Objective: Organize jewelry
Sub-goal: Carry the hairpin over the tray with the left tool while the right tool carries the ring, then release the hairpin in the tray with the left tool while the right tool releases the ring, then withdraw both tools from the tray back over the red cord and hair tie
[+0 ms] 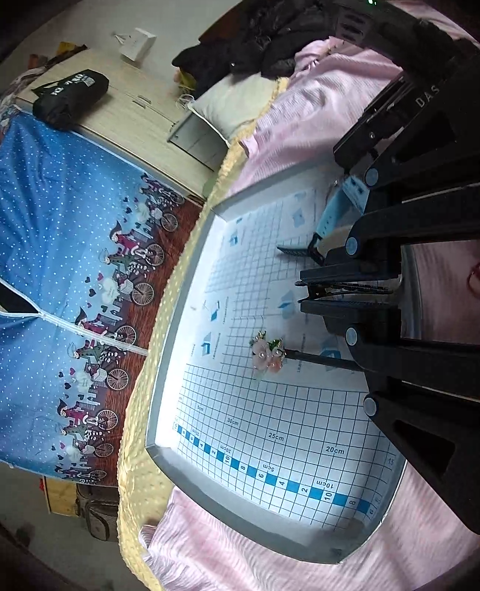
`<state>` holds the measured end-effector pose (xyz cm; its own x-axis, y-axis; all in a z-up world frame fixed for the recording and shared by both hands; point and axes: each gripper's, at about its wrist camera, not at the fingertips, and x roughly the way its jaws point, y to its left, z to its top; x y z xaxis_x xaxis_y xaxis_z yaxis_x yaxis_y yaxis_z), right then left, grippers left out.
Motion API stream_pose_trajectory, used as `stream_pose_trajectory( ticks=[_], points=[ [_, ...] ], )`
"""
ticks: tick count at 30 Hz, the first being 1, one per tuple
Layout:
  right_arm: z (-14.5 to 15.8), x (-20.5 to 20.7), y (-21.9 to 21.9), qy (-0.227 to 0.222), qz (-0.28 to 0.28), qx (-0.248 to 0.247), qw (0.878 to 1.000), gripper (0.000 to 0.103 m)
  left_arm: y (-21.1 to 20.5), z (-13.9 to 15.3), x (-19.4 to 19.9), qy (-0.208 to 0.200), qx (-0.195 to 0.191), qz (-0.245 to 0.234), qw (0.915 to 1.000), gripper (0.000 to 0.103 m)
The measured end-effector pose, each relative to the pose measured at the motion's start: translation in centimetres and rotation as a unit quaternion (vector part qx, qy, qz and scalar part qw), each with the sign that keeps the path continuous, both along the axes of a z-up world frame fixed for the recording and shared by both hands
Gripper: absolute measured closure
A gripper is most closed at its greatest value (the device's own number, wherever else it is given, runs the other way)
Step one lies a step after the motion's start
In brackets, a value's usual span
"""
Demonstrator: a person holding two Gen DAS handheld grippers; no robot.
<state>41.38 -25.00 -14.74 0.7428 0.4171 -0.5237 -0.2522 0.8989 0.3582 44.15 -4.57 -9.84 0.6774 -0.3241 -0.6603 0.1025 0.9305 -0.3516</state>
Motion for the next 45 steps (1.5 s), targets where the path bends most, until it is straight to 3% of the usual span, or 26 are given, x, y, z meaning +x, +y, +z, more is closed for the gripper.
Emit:
stream_pose_trajectory(
  ticks=[13,15,16,18,20,23,24,26,29,33,38,45],
  points=[
    [-0.4,-0.1,-0.2,0.016,-0.003,-0.004,1.000,0.082,0.2,-0.5,0.1,0.024,-0.009,0.010,0.9996,0.096],
    [-0.3,-0.1,-0.3,0.017,-0.004,-0.005,1.000,0.072,0.1,-0.3,0.1,0.030,-0.004,0.006,0.9995,0.096],
    [-0.2,-0.1,-0.4,0.017,-0.006,-0.006,1.000,0.063,0.0,-0.1,0.0,0.033,-0.002,0.005,0.9995,0.095],
    [0.0,-0.3,-0.7,0.013,-0.012,-0.007,1.000,0.052,0.0,0.1,-0.2,0.036,-0.001,0.006,0.9993,0.085],
    [0.6,-0.7,-1.0,0.009,-0.019,-0.013,1.000,0.042,0.2,0.6,-0.4,0.039,-0.002,0.010,0.9992,0.052],
    [1.8,-1.9,-1.4,-0.006,-0.035,-0.023,0.999,0.031,0.8,2.2,-1.8,0.015,-0.012,0.021,0.9996,0.023],
    [2.2,-2.3,-1.6,-0.010,-0.039,-0.025,0.999,0.028,1.0,3.0,-2.7,-0.001,-0.011,0.028,0.9996,0.018],
    [3.4,-3.7,-2.0,-0.027,-0.046,-0.023,0.998,0.014,1.2,4.2,-4.3,-0.027,0.004,0.040,0.9988,0.002],
    [5.2,-5.6,-2.1,-0.055,-0.044,-0.024,0.997,0.000,1.5,6.2,-7.4,-0.081,0.028,0.062,0.9944,0.002],
    [8.0,-9.1,-1.4,-0.103,-0.028,-0.043,0.993,0.000,1.7,8.0,-11.7,-0.134,0.053,0.076,0.9866,0.002],
    [9.1,-13.9,-0.8,-0.121,-0.010,-0.053,0.991,0.000,1.4,9.1,-15.3,-0.136,0.101,0.062,0.9836,0.002],
    [9.2,-18.6,0.1,-0.116,-0.007,-0.066,0.991,0.000,2.1,9.6,-20.7,-0.146,0.135,0.051,0.9788,0.002]
  ],
)
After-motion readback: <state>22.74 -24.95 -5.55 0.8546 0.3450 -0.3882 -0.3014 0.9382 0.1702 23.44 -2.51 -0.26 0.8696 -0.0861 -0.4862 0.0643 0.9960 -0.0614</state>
